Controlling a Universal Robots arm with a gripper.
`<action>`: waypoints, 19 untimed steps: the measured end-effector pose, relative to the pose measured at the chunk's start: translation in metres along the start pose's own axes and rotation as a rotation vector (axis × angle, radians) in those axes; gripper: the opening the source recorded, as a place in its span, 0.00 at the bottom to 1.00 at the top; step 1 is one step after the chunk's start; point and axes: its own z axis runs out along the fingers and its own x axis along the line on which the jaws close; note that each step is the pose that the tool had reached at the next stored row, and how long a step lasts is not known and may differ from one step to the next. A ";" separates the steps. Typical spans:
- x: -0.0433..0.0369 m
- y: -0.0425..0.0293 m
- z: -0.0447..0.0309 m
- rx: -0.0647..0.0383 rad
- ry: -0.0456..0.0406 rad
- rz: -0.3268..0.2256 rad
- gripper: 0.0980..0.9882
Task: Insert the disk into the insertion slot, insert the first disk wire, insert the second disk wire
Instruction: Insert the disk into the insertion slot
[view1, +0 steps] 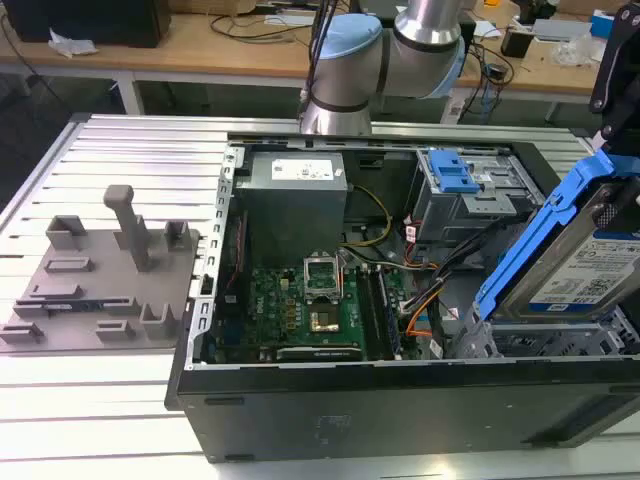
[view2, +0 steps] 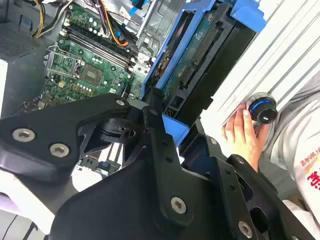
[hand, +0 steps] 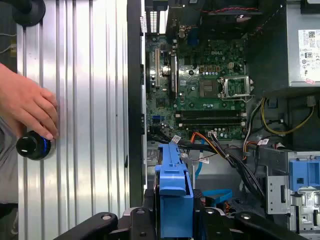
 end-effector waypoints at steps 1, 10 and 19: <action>0.0000 0.0000 0.0000 0.000 0.0000 0.000 0.30; 0.0000 0.0000 0.0000 0.000 0.0000 0.000 0.30; 0.0030 0.0000 0.0000 -0.001 -0.0327 -0.002 0.30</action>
